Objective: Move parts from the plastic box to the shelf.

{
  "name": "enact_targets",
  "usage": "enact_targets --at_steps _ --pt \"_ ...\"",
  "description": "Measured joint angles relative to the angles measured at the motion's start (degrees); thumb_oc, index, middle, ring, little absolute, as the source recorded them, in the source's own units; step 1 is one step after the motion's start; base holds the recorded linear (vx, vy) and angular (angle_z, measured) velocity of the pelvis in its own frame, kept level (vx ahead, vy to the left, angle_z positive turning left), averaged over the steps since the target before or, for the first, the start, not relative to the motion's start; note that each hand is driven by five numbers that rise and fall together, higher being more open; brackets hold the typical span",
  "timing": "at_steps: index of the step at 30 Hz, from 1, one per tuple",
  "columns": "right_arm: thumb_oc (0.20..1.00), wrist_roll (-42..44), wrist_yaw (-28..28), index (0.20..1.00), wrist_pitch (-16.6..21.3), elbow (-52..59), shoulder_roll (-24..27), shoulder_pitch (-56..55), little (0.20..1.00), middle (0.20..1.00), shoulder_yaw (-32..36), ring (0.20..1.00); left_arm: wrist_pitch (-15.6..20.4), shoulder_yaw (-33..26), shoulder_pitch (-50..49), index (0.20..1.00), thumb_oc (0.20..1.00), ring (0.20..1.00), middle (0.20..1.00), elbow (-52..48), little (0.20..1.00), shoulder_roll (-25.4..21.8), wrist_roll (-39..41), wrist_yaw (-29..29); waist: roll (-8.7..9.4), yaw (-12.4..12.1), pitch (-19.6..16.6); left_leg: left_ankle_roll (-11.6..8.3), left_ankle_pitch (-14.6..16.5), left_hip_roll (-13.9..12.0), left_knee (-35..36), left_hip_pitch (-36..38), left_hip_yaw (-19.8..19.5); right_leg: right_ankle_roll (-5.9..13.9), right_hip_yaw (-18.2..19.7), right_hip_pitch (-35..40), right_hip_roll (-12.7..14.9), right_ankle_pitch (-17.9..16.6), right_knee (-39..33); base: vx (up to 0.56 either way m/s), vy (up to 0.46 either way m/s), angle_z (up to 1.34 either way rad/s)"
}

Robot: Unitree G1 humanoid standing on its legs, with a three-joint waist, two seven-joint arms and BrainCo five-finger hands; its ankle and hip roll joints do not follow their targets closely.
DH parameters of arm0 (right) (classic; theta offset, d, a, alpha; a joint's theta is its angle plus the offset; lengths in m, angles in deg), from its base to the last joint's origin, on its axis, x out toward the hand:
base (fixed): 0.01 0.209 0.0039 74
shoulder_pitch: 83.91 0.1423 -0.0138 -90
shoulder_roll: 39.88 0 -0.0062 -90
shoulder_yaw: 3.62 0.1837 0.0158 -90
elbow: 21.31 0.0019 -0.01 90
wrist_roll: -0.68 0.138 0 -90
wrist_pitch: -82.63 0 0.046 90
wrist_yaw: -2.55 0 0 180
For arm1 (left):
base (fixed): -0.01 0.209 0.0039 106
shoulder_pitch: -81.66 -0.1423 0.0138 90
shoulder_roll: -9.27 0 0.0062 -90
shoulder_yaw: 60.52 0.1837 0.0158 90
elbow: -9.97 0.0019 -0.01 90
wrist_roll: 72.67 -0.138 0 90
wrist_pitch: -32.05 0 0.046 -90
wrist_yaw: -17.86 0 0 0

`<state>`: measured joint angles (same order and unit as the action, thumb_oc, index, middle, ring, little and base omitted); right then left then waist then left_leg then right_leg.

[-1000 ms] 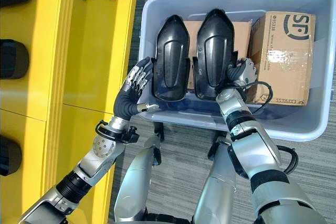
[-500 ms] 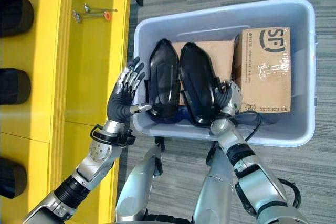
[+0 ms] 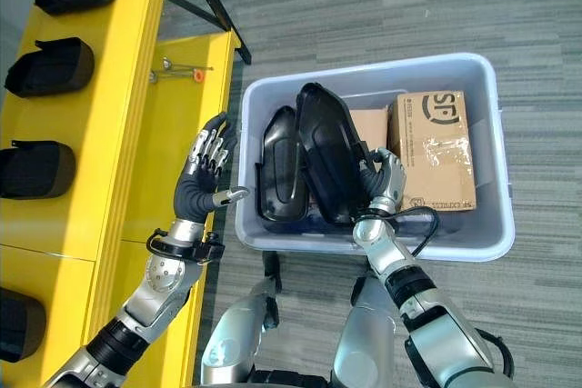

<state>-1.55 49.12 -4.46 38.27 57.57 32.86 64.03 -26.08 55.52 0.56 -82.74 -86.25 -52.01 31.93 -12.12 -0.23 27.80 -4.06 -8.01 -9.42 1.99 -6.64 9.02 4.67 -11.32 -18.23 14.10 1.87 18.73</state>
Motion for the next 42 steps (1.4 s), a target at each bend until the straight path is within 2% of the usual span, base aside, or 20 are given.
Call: enact_targets --at_steps 3,10,13,16,23,27,30,35,37,38,39,41,42 --pt "0.2 2.1 -0.4 0.2 1.1 4.9 0.0 -3.3 0.2 0.2 2.1 0.2 -0.1 -2.2 -2.4 1.0 1.0 1.0 1.0 -0.1 1.0 0.0 0.0 -0.5 -0.01 0.3 -0.3 -0.08 1.0 -0.2 0.1 3.2 0.0 0.56 -0.6 4.9 -0.1 -0.8 -3.1 0.19 0.012 0.03" --pt "0.2 7.6 -3.8 0.2 1.2 9.3 -1.0 -12.6 0.2 0.2 3.9 0.2 -0.3 -3.9 -9.5 1.0 1.0 1.0 1.0 -0.4 1.0 0.0 0.0 -2.7 2.06 0.3 -8.4 0.12 3.6 0.0 1.1 10.0 0.1 1.7 -2.0 14.4 -0.6 -1.5 -9.2 0.19 0.006 0.03" --pt "0.2 11.8 -8.4 0.2 1.3 10.0 -2.7 -16.2 0.2 0.2 4.5 0.2 -0.4 -5.1 -12.7 1.0 1.0 1.0 1.0 -0.4 1.0 0.2 0.0 -3.1 3.96 0.0 -12.2 0.13 4.2 -0.3 1.7 12.9 0.0 2.28 -2.9 19.2 -1.6 -2.3 -13.2 0.09 0.017 0.02" --pt "0.2 15.2 -13.2 0.2 1.3 13.6 -4.4 -18.8 0.2 0.2 4.4 0.2 -0.8 -6.4 -13.8 1.0 1.0 1.0 1.0 -0.4 1.0 0.2 0.0 -3.6 5.57 -0.6 -13.8 0.44 4.4 -0.5 2.0 13.9 -0.2 2.3 -3.6 21.4 -2.1 -3.1 -15.7 0.02 0.063 0.04" --pt "0.2 21.4 -25.4 0.2 0.7 20.7 -4.9 -20.4 0.2 0.2 2.6 0.2 -2.7 -7.7 -16.2 1.0 1.0 1.0 1.0 -0.4 1.0 0.4 -0.7 -6.8 7.52 -1.6 -16.1 0.35 4.3 0.3 3.1 14.4 -0.3 2.56 -4.1 23.3 -2.1 -5.4 -19.5 -0.05 0.118 0.03" --pt "0.2 28.7 -32.6 0.2 -2.3 22.3 -5.3 -23.6 0.2 0.2 1.3 0.2 -3.2 -8.8 -17.2 1.0 1.0 1.0 1.0 -0.4 1.0 0.1 -2.1 -8.1 9.87 -2.6 -18.9 0.09 4.2 0.9 3.4 13.8 -0.4 2.56 -5.2 24.0 -1.7 -6.5 -21.6 -0.12 0.241 0.06" --pt "0.2 32.5 -35.3 0.2 -3.3 22.6 -6.8 -25.8 0.2 0.2 0.3 0.2 -4.2 -9.7 -17.2 1.0 1.0 1.0 1.0 -0.4 1.0 0.1 -1.5 -9.6 11.03 -3.0 -19.8 0.05 4.1 1.7 3.6 13.6 -0.8 2.82 -6.2 24.6 -1.0 -6.9 -22.2 -0.1 0.184 0.11" --pt "0.2 33.6 -38.1 0.2 -3.5 22.8 -9.3 -27.9 0.2 0.2 0.0 0.2 -5.5 -10.2 -17.4 1.0 1.0 1.0 1.0 -0.4 1.0 -0.3 -1.1 -12.5 13.11 -3.7 -22.0 0.1 4.1 3.7 3.4 11.8 -0.7 3.28 -6.9 22.6 1.4 -7.2 -21.5 -0.16 0.164 0.06" --pt "0.2 33.7 -40.3 0.2 -3.5 22.8 -9.7 -27.6 0.2 0.2 -0.2 0.2 -6.4 -10.2 -17.5 1.0 1.0 1.0 1.0 -0.4 1.0 -1.9 -1.1 -12.9 14.23 -4.2 -22.1 0.9 4.0 4.7 3.5 11.4 0.3 3.83 -7.4 20.8 2.5 -8.3 -19.3 -0.19 0.053 -0.11" --pt "0.2 33.7 -40.7 0.2 -3.5 22.9 -9.7 -27.6 0.2 0.2 -0.3 0.2 -6.5 -10.2 -17.5 1.0 1.0 1.0 1.0 -0.3 1.0 -2.2 -1.1 -12.9 14.29 -3.8 -22.0 1.39 4.0 4.7 3.7 10.9 -0.2 3.91 -7.4 20.4 2.3 -8.0 -18.3 -0.15 0.016 0.2" --pt "0.2 34.9 -41.0 0.2 -3.5 22.9 -9.5 -28.0 0.2 0.2 -0.6 0.2 -6.6 -10.2 -17.4 1.0 1.0 1.0 1.0 -0.3 1.0 -2.7 -1.1 -13.0 14.22 -2.7 -22.0 1.63 3.8 4.8 3.7 10.1 -1.9 4.65 -6.9 20.3 1.7 -5.4 -16.9 -0.11 -0.003 0.44" --pt "0.2 35.4 -41.0 0.2 -3.5 22.9 -9.3 -28.1 0.2 0.2 -0.6 0.2 -6.6 -10.1 -17.2 1.0 1.0 1.0 1.0 -0.3 1.0 -2.6 -1.1 -13.3 15.37 -2.4 -22.7 1.83 3.5 4.8 3.6 9.5 -2.5 4.92 -6.5 19.8 1.6 -4.5 -16.7 -0.1 -0.019 0.29" --pt "0.2 35.4 -40.9 0.2 -3.5 22.8 -9.2 -27.9 0.2 0.2 -0.5 0.2 -6.8 -10.1 -17.0 1.0 1.0 1.0 1.0 -0.2 1.0 -2.3 -0.9 -13.6 14.82 -2.5 -22.4 1.93 3.1 4.5 3.4 9.1 -3.8 4.88 -5.5 19.6 0.6 -3.4 -15.9 -0.03 -0.061 1.02"
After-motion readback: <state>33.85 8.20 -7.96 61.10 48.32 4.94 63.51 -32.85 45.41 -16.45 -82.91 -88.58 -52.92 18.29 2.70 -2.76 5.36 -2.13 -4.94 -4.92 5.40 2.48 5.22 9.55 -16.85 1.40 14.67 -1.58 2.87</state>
